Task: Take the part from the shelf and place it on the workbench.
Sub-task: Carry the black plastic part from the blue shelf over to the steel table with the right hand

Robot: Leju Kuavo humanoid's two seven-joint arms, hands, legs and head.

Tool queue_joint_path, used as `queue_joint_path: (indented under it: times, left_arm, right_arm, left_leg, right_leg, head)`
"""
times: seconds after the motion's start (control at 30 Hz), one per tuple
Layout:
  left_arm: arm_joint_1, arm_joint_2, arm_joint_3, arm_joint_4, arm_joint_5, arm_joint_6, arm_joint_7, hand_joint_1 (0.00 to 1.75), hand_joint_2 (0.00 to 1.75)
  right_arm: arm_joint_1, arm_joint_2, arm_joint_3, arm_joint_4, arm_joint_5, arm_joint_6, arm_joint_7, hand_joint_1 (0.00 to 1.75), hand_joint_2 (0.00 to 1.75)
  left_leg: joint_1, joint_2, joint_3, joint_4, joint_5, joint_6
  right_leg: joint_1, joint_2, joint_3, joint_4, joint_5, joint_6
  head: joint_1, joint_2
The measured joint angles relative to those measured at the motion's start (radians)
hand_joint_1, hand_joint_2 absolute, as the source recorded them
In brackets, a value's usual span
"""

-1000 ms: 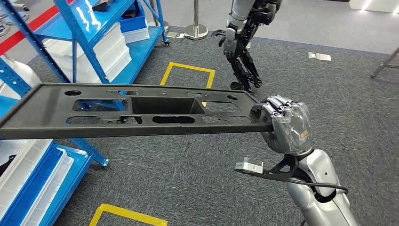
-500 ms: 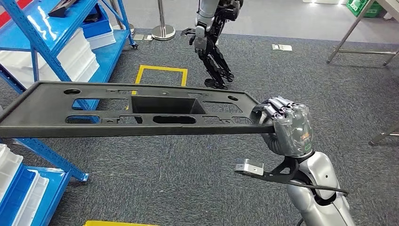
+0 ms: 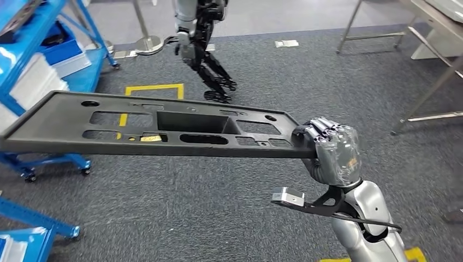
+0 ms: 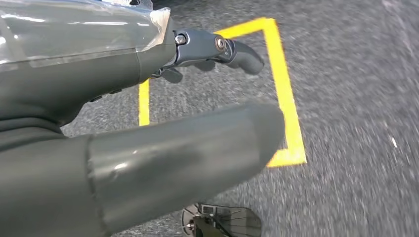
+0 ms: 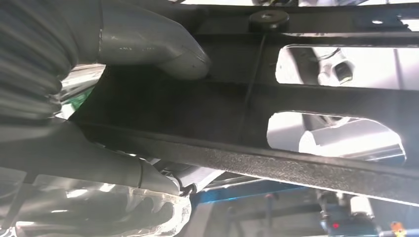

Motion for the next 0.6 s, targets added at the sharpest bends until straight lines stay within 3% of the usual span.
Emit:
queue_joint_path:
  times: [0.03, 0.07, 0.1, 0.17, 0.23, 0.3, 0.33, 0.37, 0.43, 0.5, 0.57, 0.6]
  left_arm:
    - [0.001, 0.000, 0.000, 0.000, -0.001, -0.002, 0.000, 0.00, 0.00]
    - [0.002, 0.000, 0.000, 0.000, -0.002, -0.003, 0.001, 0.00, 0.00]
    - [0.002, 0.000, 0.000, 0.000, -0.002, -0.005, 0.002, 0.00, 0.00]
    - [0.002, 0.001, 0.000, 0.000, -0.003, -0.006, 0.003, 0.00, 0.00]
    - [0.001, 0.003, 0.000, 0.000, -0.004, -0.006, 0.004, 0.00, 0.00]
    - [0.000, 0.004, 0.000, 0.000, -0.005, -0.006, 0.005, 0.00, 0.00]
    - [0.000, 0.004, 0.000, 0.000, -0.005, -0.006, 0.005, 0.00, 0.00]
    - [-0.001, 0.004, 0.000, 0.000, -0.005, -0.006, 0.006, 0.00, 0.00]
    - [-0.002, 0.004, 0.000, 0.000, -0.005, -0.006, 0.006, 0.00, 0.00]
    - [-0.001, 0.005, 0.000, 0.000, -0.005, -0.005, 0.006, 0.00, 0.00]
    - [0.000, 0.006, 0.000, 0.000, -0.005, -0.005, 0.006, 0.00, 0.00]
    - [0.001, 0.006, 0.000, 0.000, -0.005, -0.005, 0.006, 0.00, 0.00]
  right_arm:
    - [0.002, 0.002, 0.000, 0.000, 0.003, 0.000, 0.001, 1.75, 1.75]
    - [0.005, 0.004, 0.000, 0.000, 0.005, 0.000, 0.002, 1.75, 1.75]
    - [0.007, 0.004, -0.001, 0.000, 0.006, 0.000, 0.002, 1.75, 1.75]
    - [0.010, 0.004, -0.004, -0.001, 0.008, 0.000, 0.003, 1.75, 1.75]
    - [0.010, 0.005, -0.006, -0.002, 0.008, 0.000, 0.003, 1.75, 1.75]
    - [0.011, 0.005, -0.009, -0.003, 0.008, 0.000, 0.003, 1.75, 1.75]
    - [0.012, 0.005, -0.011, -0.004, 0.008, 0.000, 0.003, 1.75, 1.75]
    - [0.014, 0.004, -0.014, -0.005, 0.008, 0.000, 0.003, 1.75, 1.75]
    - [0.015, 0.003, -0.019, -0.008, 0.008, 0.000, 0.003, 1.75, 1.75]
    - [0.015, 0.003, -0.021, -0.010, 0.008, 0.000, 0.003, 1.75, 1.75]
    - [0.019, 0.003, -0.021, -0.011, 0.008, 0.000, 0.003, 1.75, 1.75]
    - [0.020, 0.003, -0.021, -0.011, 0.008, 0.000, 0.003, 1.75, 1.75]
  left_leg:
    - [0.000, -0.009, -0.035, 0.068, -0.027, 0.000]
    - [0.000, -0.012, -0.060, 0.111, -0.036, 0.001]
    - [0.000, -0.013, -0.066, 0.115, -0.022, 0.004]
    - [0.001, -0.029, -0.022, 0.010, 0.052, 0.012]
    - [0.001, -0.064, 0.034, -0.113, 0.110, 0.015]
    - [-0.002, -0.073, 0.050, -0.152, 0.120, 0.014]
    - [-0.005, -0.060, 0.051, -0.155, 0.122, 0.016]
    - [-0.005, -0.050, 0.052, -0.160, 0.126, 0.022]
    - [-0.005, -0.028, 0.055, -0.171, 0.134, 0.037]
    - [-0.008, -0.004, 0.055, -0.177, 0.137, 0.046]
    - [-0.010, 0.023, 0.052, -0.176, 0.137, 0.048]
    - [-0.010, 0.036, 0.052, -0.176, 0.137, 0.047]
  right_leg:
    - [0.003, 0.012, 0.000, 0.000, 0.000, -0.002]
    - [0.005, 0.025, 0.000, 0.001, 0.001, -0.003]
    - [0.007, 0.039, 0.000, 0.001, 0.001, -0.004]
    - [0.008, 0.067, 0.002, 0.003, 0.001, -0.004]
    - [0.012, 0.092, 0.000, 0.007, 0.002, -0.001]
    - [0.013, 0.109, -0.007, 0.008, 0.005, 0.008]
    - [0.012, 0.119, -0.011, 0.007, 0.008, 0.014]
    - [0.012, 0.118, -0.016, 0.008, 0.008, 0.019]
    - [0.015, 0.076, -0.041, 0.048, -0.013, 0.023]
    - [0.014, 0.020, -0.102, 0.171, -0.071, 0.019]
    - [0.010, 0.007, -0.159, 0.295, -0.117, 0.023]
    - [0.008, 0.005, -0.163, 0.308, -0.118, 0.031]
  head:
    - [-0.004, 0.000]
    - [-0.006, 0.000]
    - [-0.006, 0.000]
    - [-0.007, 0.000]
    - [-0.007, 0.000]
    - [-0.006, 0.000]
    - [-0.005, 0.000]
    - [-0.004, 0.000]
    - [0.002, 0.000]
    - [0.010, 0.000]
    - [0.014, 0.000]
    - [0.016, 0.000]
